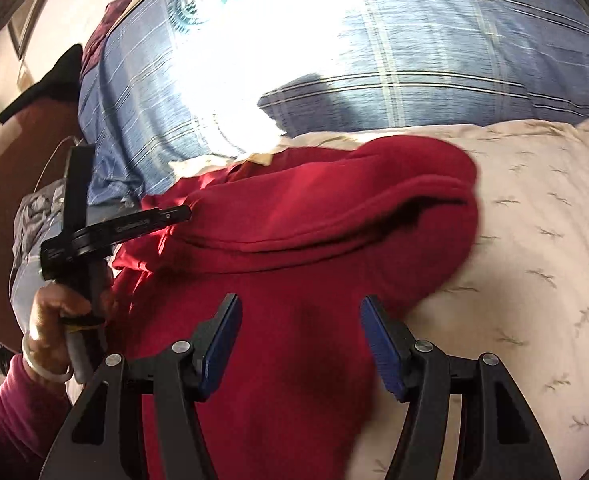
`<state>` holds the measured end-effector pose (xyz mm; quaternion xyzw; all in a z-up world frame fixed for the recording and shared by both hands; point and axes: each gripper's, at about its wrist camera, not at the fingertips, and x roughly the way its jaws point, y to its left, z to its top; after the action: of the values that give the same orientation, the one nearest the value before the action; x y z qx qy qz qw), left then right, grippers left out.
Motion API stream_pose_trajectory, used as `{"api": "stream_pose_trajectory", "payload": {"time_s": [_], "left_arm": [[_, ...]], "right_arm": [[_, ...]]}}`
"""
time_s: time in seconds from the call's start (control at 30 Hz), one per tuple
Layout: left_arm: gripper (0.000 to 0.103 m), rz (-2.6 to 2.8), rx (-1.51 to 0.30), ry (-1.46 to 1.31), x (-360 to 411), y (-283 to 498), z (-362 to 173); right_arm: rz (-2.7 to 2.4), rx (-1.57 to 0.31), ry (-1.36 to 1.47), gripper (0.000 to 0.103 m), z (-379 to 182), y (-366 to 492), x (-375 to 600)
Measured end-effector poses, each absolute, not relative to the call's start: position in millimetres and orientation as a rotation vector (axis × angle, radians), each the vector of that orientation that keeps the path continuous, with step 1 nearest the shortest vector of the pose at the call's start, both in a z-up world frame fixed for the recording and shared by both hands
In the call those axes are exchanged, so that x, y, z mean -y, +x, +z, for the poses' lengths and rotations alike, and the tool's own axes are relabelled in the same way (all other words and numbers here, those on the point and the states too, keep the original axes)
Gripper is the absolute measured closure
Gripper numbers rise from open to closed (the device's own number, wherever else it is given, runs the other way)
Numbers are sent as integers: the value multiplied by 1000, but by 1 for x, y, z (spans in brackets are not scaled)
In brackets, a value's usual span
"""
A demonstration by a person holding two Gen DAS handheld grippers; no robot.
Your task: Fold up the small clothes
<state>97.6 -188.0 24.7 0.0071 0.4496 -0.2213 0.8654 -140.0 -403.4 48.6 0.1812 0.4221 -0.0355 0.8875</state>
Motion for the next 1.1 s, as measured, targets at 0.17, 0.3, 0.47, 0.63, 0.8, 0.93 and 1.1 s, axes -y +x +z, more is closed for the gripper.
{"api": "stream_pose_trajectory", "payload": {"time_s": [0.17, 0.3, 0.47, 0.63, 0.8, 0.93, 1.1], "left_arm": [[93, -512, -914, 16, 198, 98, 52], [94, -547, -826, -41, 162, 85, 97], [94, -496, -804, -77, 107, 72, 104], [94, -450, -883, -132, 88, 80, 68], [94, -434, -895, -191, 84, 92, 54], [94, -410, -880, -205, 77, 98, 53], [94, -354, -874, -165, 68, 100, 45]], "right_arm": [[-162, -835, 370, 34, 60, -154, 428], [-250, -828, 326, 32, 61, -155, 440], [-265, -846, 273, 33, 50, -137, 443], [-227, -851, 213, 47, 43, -113, 425], [-184, -871, 70, 72, 45, -106, 399], [-197, -865, 16, 97, 47, -106, 399], [-118, -938, -37, 97, 37, -123, 396]]}}
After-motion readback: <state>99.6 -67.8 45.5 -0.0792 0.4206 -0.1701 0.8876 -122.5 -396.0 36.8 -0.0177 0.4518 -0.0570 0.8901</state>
